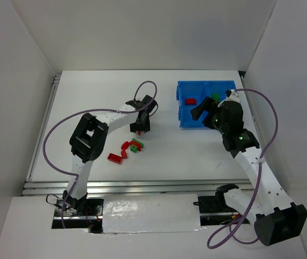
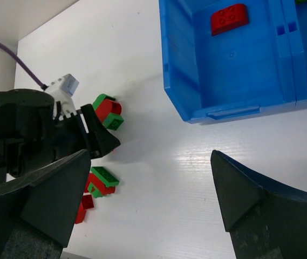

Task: Sort the legos into containers by color

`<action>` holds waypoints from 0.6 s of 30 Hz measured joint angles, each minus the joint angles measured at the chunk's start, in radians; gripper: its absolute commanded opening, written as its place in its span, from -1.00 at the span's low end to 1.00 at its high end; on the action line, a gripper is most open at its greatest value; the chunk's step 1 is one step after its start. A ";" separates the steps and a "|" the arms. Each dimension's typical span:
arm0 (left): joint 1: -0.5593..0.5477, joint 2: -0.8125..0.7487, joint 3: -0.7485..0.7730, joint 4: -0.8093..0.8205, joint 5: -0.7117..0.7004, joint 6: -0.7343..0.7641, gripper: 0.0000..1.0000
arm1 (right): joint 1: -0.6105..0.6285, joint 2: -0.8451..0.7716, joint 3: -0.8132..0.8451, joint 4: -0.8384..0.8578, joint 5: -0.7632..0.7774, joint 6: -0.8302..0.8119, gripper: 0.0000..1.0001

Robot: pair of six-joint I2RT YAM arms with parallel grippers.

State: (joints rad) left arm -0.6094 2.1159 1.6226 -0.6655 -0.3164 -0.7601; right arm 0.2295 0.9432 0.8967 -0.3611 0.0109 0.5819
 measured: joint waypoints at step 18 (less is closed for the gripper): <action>-0.013 -0.072 -0.065 0.010 0.028 -0.003 -1.00 | 0.001 -0.021 -0.002 -0.009 0.010 -0.003 0.99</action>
State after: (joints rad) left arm -0.6220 2.0434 1.5578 -0.6559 -0.2886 -0.7628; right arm 0.2302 0.9222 0.8951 -0.3698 0.0208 0.5785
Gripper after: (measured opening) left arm 0.248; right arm 0.994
